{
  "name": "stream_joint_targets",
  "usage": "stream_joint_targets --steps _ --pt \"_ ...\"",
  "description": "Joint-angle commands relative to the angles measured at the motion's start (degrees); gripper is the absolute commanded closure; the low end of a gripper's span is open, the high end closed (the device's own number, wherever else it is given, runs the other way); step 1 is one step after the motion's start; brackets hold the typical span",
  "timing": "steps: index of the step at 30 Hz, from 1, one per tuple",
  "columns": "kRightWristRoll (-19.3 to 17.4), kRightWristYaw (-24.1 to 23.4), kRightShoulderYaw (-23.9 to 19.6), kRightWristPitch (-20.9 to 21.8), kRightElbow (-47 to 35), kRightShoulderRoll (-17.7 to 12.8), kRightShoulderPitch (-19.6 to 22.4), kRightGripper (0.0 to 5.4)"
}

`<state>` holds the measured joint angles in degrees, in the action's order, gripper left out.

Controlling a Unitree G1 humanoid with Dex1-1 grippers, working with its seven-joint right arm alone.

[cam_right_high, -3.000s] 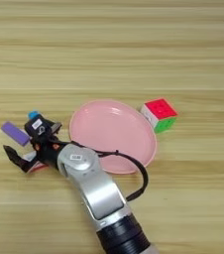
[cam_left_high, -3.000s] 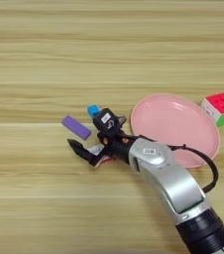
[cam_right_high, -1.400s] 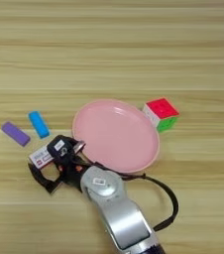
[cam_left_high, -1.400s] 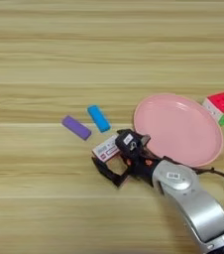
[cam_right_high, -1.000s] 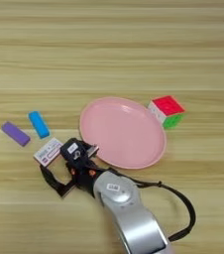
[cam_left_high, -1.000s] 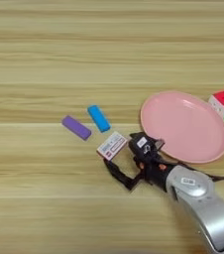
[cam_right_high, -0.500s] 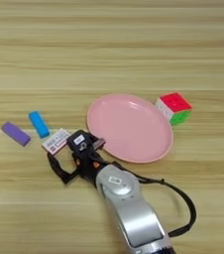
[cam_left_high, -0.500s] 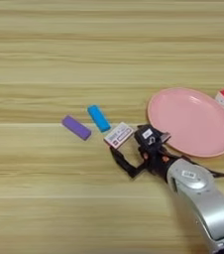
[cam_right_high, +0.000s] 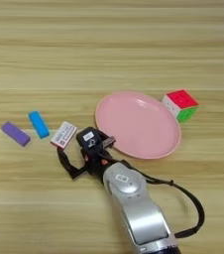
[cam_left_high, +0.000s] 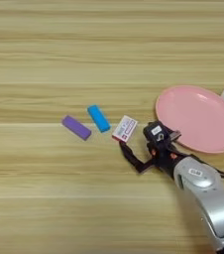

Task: Move the objects on the table

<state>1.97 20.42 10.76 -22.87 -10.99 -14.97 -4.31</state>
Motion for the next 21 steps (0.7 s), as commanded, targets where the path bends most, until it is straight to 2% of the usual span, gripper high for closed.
stream_joint_targets --steps 1,6,9,12,16,21 --pt "-0.5 -0.6 -0.3 0.7 -2.0 0.8 0.5 0.04" --pt "-2.7 -0.7 2.0 -0.1 -7.7 4.8 -0.2 0.04" --pt "-3.3 -0.3 3.8 -1.3 -10.2 6.2 -0.6 0.04" --pt "-3.2 -0.6 4.3 -1.9 -10.5 6.7 -0.4 0.04" --pt "-3.1 -2.3 2.1 -1.9 -7.2 7.0 -0.1 0.04" --pt "-2.8 -4.1 1.2 -1.4 -13.9 6.6 -3.5 0.04"
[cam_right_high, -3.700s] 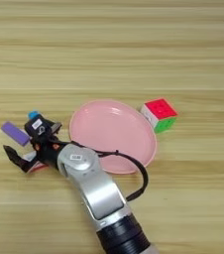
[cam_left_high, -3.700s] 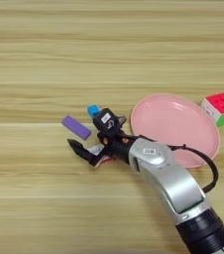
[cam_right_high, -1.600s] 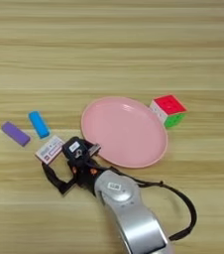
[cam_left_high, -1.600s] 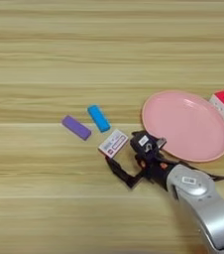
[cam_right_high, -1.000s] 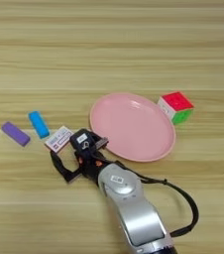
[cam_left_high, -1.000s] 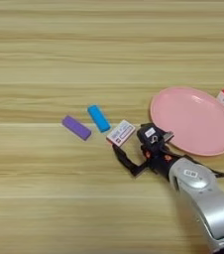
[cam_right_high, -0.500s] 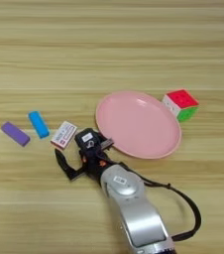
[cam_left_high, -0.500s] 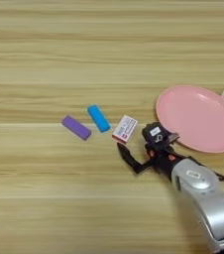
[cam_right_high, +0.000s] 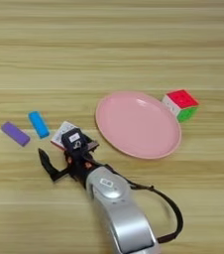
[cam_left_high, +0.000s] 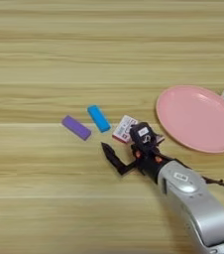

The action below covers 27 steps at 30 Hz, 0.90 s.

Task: Move the objects on the table

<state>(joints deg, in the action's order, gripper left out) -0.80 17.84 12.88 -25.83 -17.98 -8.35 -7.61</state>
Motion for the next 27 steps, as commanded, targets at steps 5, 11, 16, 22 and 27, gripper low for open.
stream_joint_targets --steps 5,11,16,22,27 --pt "-1.7 -1.6 -3.1 0.9 -11.3 -0.5 -2.4 0.04" --pt "-3.0 -3.8 -14.7 3.0 -7.3 -3.0 2.1 0.04" --pt "-4.3 -5.6 -22.8 7.1 -0.2 -4.6 6.0 0.04" --pt "-4.6 -8.4 -29.2 11.9 7.5 -5.8 9.3 0.04" --pt "-2.7 -11.0 -31.2 16.6 11.1 -7.0 10.9 0.04"
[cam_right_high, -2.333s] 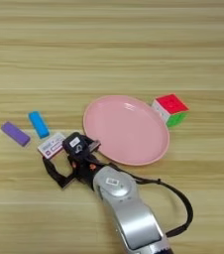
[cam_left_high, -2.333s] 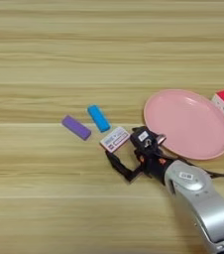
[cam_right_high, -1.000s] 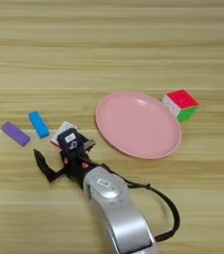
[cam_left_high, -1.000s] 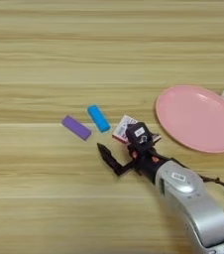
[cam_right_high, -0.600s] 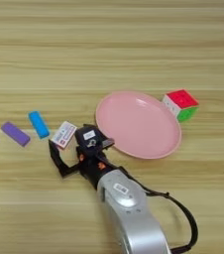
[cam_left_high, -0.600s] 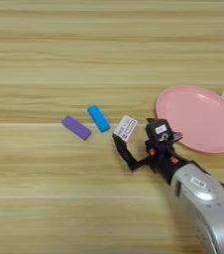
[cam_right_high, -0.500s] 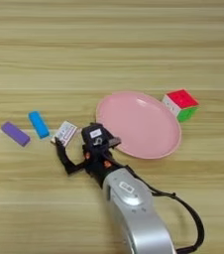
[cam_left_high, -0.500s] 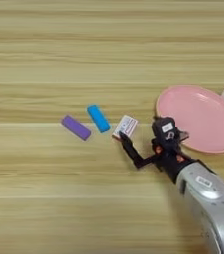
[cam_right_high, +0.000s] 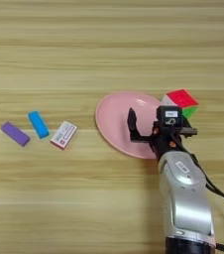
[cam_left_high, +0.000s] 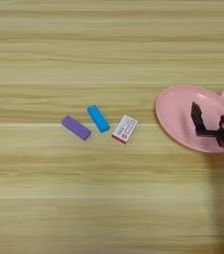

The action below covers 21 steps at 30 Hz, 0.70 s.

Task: Move the objects on the table

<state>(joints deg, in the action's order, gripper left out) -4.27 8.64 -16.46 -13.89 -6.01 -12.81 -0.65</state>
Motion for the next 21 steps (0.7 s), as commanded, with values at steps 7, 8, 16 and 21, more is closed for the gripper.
stream_joint_targets --steps 7,8,16,21 --pt "1.4 -4.5 -5.7 8.7 6.3 -5.3 6.3 0.04" --pt "1.3 -4.5 -6.1 9.2 7.8 -5.8 6.7 0.04" --pt "-0.4 -1.5 -7.0 21.4 29.2 -10.0 14.3 0.04" --pt "-3.8 3.1 -7.7 28.8 39.4 -10.9 18.6 0.04"
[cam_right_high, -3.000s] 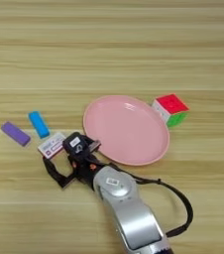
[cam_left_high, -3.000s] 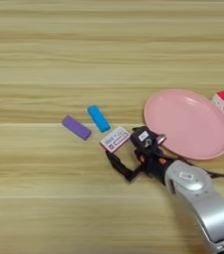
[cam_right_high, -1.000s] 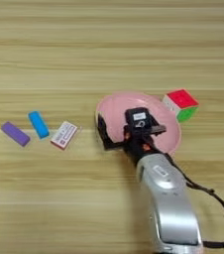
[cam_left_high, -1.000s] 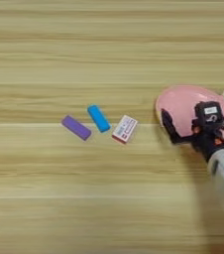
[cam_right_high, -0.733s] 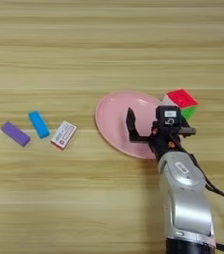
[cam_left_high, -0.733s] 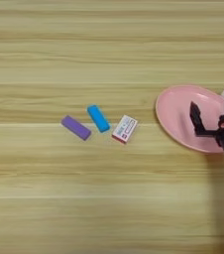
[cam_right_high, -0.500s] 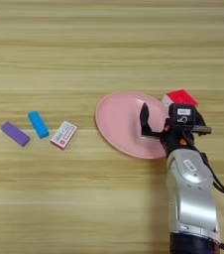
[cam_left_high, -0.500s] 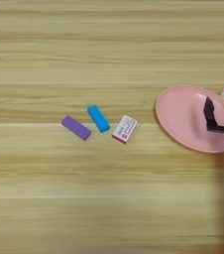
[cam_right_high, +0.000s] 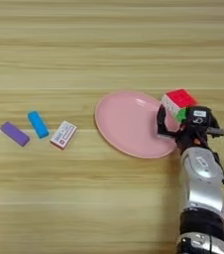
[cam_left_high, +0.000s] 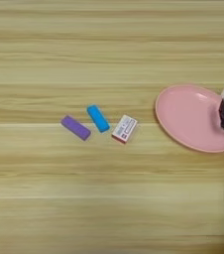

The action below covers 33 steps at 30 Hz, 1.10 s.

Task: Move the objects on the table

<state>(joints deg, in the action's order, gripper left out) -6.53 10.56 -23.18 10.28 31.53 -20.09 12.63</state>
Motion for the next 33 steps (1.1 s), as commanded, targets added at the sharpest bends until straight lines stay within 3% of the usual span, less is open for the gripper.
stream_joint_targets --steps 1,5,14,25,33 --pt "-2.0 1.6 -1.2 5.7 3.8 -4.0 6.1 0.04" --pt "-4.6 4.5 -2.3 8.2 12.1 -4.9 9.3 0.04" --pt "-4.3 4.6 -2.5 14.1 28.5 -9.1 15.5 0.04" --pt "-3.9 6.2 -1.0 16.5 34.6 -9.9 21.1 0.04" --pt "-3.1 5.9 0.2 14.9 38.8 -10.4 24.4 0.04"
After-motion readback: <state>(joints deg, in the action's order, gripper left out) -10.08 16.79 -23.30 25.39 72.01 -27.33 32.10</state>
